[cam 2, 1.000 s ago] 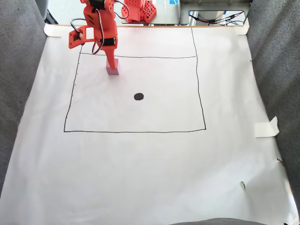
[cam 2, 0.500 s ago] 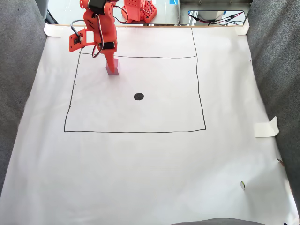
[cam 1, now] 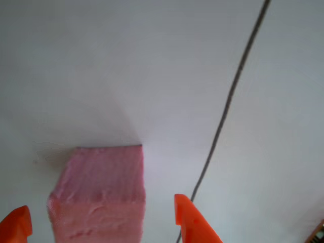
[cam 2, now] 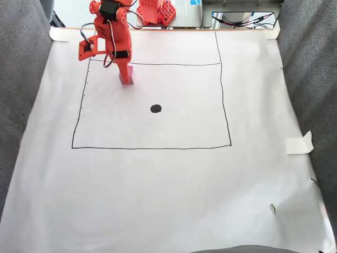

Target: Grasp the colored block, Place it on the black dot, and then return the arm to the default position.

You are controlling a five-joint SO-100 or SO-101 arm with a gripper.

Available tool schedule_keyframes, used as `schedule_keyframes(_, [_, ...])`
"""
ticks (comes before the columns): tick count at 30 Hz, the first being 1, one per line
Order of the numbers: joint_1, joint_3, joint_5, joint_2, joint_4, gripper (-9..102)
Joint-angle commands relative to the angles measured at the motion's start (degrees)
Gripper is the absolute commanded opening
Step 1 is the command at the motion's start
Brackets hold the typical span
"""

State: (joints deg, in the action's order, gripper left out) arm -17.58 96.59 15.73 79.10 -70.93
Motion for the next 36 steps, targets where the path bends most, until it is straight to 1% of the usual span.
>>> schedule_keyframes(1, [0.1, -2.3, -0.6, 0.4, -0.1, 36])
schedule_keyframes(13, [0.2, -2.3, -1.1, -0.3, 0.2, 34])
schedule_keyframes(17, [-0.5, -2.3, -1.0, -0.4, 1.1, 37])
schedule_keyframes(23, [-1.6, -2.2, -0.7, -0.9, 3.3, 34])
schedule_keyframes(26, [-1.6, -2.2, -0.9, -1.1, 3.6, 30])
schedule_keyframes(30, [-1.3, -1.5, -1.1, -0.7, 3.9, 28])
schedule_keyframes(36, [-0.6, -1.4, -1.1, -0.5, 3.6, 26])
